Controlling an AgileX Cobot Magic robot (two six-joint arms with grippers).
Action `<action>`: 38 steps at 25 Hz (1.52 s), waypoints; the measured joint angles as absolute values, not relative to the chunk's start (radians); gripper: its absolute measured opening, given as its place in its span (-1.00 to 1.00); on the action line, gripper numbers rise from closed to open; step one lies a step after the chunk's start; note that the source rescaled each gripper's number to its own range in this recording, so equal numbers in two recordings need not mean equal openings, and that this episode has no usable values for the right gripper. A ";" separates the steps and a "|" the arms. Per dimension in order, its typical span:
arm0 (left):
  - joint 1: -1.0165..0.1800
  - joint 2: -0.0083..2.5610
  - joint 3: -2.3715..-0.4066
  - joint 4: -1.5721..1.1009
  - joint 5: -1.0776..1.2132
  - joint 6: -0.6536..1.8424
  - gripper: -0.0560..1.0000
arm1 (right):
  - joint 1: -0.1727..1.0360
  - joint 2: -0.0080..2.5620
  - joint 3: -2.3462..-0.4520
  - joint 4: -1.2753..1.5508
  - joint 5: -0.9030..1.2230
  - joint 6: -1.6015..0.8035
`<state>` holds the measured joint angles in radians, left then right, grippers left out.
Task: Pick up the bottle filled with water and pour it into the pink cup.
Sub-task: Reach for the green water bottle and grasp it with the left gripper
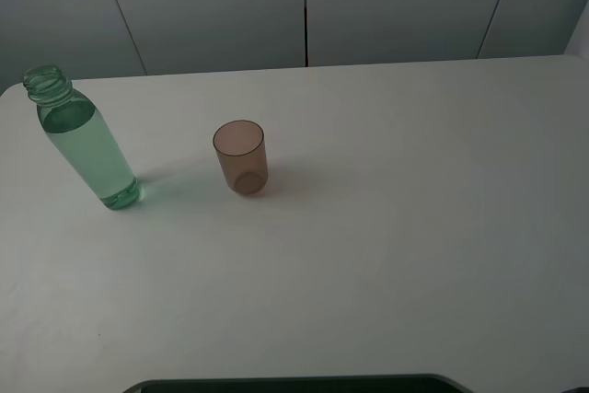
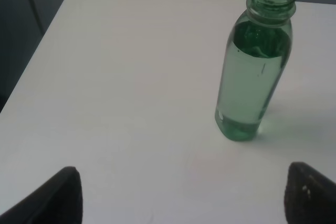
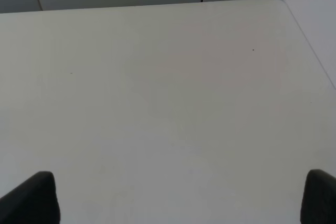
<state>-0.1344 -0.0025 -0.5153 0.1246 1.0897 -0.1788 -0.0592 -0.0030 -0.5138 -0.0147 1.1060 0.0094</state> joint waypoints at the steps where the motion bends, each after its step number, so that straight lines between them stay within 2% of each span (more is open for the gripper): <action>1: -0.134 -0.002 -0.515 0.125 1.090 -0.179 0.94 | -0.059 -0.003 -0.514 -0.015 1.106 0.009; 12: -0.134 -0.002 -0.540 0.121 1.072 -0.123 0.94 | -0.059 -0.003 -0.514 -0.015 1.106 0.009; 20: -0.134 0.039 -0.578 0.100 0.853 -0.070 0.94 | -0.059 -0.003 -0.514 -0.015 1.106 0.009; 24: -0.134 0.134 -0.578 0.098 0.673 -0.068 0.94 | -0.059 -0.003 -0.514 -0.015 1.106 0.009; 28: -0.134 0.214 -0.522 0.098 0.377 -0.068 0.94 | -0.059 -0.003 -0.514 -0.015 1.106 0.009; 33: -0.134 0.265 -0.346 0.062 -0.015 -0.070 0.94 | -0.059 -0.003 -0.514 -0.015 1.106 0.009; 38: -0.134 0.279 -0.176 0.053 -0.263 -0.072 0.94 | -0.059 -0.003 -0.514 -0.015 1.106 0.009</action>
